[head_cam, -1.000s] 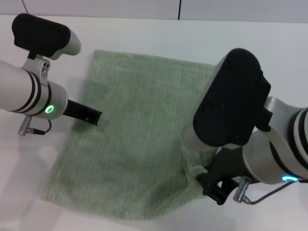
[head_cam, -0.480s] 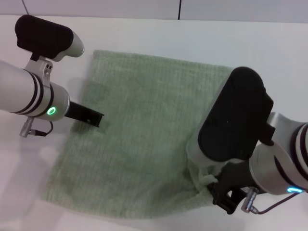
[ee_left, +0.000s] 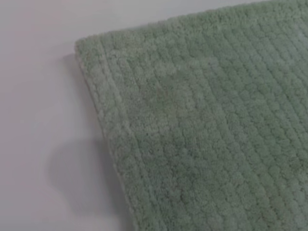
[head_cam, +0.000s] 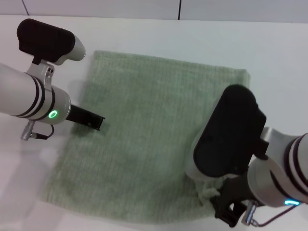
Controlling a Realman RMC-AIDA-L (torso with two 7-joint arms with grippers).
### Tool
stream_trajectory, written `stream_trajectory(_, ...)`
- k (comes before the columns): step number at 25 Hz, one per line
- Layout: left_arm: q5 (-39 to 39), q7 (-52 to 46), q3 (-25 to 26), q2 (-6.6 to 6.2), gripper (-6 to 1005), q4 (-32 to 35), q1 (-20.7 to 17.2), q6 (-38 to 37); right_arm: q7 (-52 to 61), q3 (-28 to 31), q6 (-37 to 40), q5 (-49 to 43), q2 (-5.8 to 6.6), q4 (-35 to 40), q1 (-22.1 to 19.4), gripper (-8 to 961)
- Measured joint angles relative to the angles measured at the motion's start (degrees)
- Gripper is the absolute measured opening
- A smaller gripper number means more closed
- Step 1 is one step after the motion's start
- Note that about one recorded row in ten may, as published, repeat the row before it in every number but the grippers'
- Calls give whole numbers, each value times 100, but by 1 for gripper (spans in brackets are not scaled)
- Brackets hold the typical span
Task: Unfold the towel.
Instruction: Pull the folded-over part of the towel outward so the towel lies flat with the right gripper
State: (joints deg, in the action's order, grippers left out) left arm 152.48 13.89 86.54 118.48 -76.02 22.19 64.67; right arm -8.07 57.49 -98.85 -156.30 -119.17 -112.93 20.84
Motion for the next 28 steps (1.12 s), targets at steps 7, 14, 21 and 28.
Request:
stream_trajectory(7,0,-8,-67,0,-1,-76,11,29,228,-298,19,-279,-7,-266,-106,74)
stream_trajectory(14,21,-2,-71,-2,-1,-261,29,-9,318,-119,139,-89,-22,-373,-21,334)
stream_trajectory(21,46,25,-37,-11,0,-383,63,-27,304,295,683,-88,-19,-297,38,457)
stream_trajectory(28,53,40,128,-17,0,-616,119,-105,209,345,1434,-98,-14,720,395,479)
